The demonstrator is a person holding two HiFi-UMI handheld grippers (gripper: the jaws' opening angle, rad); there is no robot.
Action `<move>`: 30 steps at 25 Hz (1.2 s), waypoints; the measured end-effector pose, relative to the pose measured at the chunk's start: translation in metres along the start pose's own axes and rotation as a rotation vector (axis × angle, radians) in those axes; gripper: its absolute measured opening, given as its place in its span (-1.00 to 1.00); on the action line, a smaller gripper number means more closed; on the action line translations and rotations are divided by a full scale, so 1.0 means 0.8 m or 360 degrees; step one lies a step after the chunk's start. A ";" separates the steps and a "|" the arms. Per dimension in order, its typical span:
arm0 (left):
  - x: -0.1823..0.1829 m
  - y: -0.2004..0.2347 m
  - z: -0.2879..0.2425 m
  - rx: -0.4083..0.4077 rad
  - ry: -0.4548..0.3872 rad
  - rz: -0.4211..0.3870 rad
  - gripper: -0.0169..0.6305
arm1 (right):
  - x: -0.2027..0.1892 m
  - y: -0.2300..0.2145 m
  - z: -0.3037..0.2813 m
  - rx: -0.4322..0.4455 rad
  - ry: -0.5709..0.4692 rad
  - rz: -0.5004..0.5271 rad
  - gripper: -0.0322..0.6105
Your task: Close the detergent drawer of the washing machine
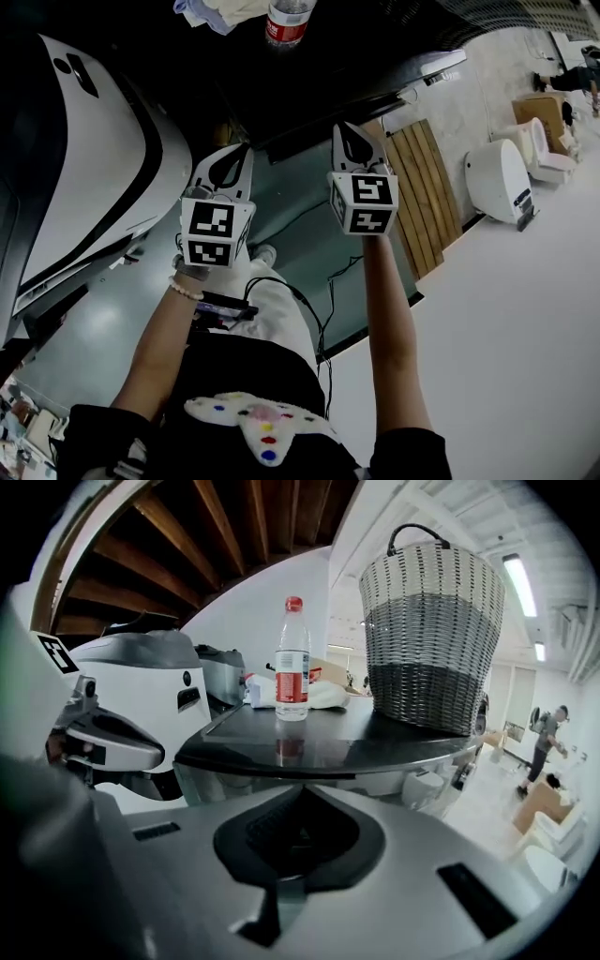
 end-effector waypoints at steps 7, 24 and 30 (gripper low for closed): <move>0.008 -0.009 0.036 -0.0102 -0.0045 -0.0077 -0.91 | 0.011 0.024 0.052 -0.0040 -0.0097 -0.0016 -0.89; 0.045 -0.070 0.150 -0.0254 -0.0244 -0.0196 -0.91 | 0.022 0.087 0.208 -0.0078 -0.0355 -0.0046 -0.89; 0.038 -0.086 0.182 -0.0277 -0.0267 -0.0222 -0.91 | 0.019 0.102 0.257 -0.0098 -0.0436 -0.0008 -0.89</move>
Point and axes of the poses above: the fingertips, and each gripper's own axes: z backward along the fingers, y to its left, x out of its top, the point moved 10 cm from there along z, backward along the fingers, and after that the axes turned 5 degrees about x, right-handed, at the moved point
